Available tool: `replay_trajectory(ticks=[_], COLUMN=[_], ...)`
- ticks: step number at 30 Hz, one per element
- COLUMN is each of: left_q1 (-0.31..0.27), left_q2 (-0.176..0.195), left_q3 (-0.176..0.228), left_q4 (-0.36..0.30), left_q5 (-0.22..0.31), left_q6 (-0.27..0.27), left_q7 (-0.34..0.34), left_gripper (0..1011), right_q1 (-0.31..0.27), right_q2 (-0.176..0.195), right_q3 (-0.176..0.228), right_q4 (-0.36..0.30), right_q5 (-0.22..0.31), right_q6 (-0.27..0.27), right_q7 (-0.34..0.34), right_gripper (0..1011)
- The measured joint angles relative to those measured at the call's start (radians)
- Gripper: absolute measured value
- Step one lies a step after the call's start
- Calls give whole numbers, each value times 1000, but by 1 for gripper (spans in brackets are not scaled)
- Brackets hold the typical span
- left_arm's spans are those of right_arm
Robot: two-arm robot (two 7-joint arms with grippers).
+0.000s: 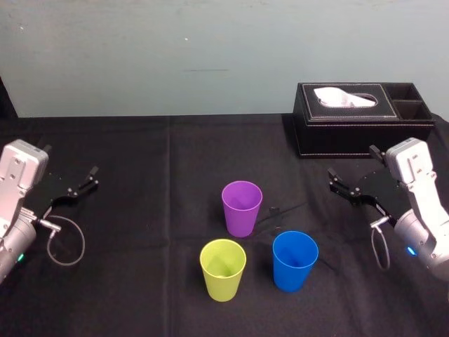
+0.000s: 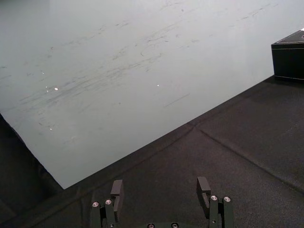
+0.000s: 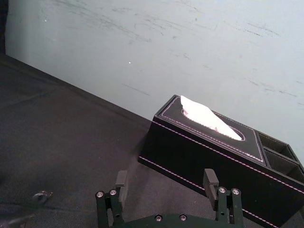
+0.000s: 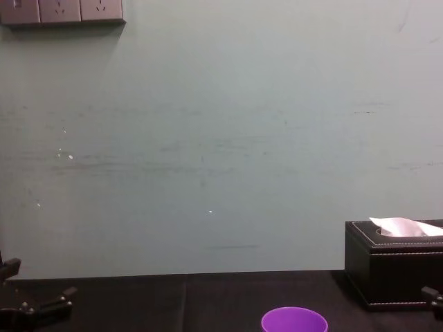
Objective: Stack the three plastic cups sequentially using one hand.
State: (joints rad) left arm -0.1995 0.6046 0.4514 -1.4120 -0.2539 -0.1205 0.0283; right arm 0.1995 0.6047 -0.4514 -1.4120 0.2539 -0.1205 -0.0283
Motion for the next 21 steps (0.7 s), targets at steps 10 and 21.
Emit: replay_trajectory(ticks=[10, 21], left_q1=[0, 0], left_q2=[0, 0], left_q3=[0, 0], left_q4=[0, 0], left_q5=[0, 0], left_q6=[0, 0], left_q7=[0, 0], left_gripper=[1011, 1011], right_q1=[0, 0], right_q2=[0, 0], right_q3=[0, 0], right_q4=[0, 0], right_q5=[0, 0], right_q6=[0, 0], right_q7=[0, 0], right_gripper=[1004, 1004])
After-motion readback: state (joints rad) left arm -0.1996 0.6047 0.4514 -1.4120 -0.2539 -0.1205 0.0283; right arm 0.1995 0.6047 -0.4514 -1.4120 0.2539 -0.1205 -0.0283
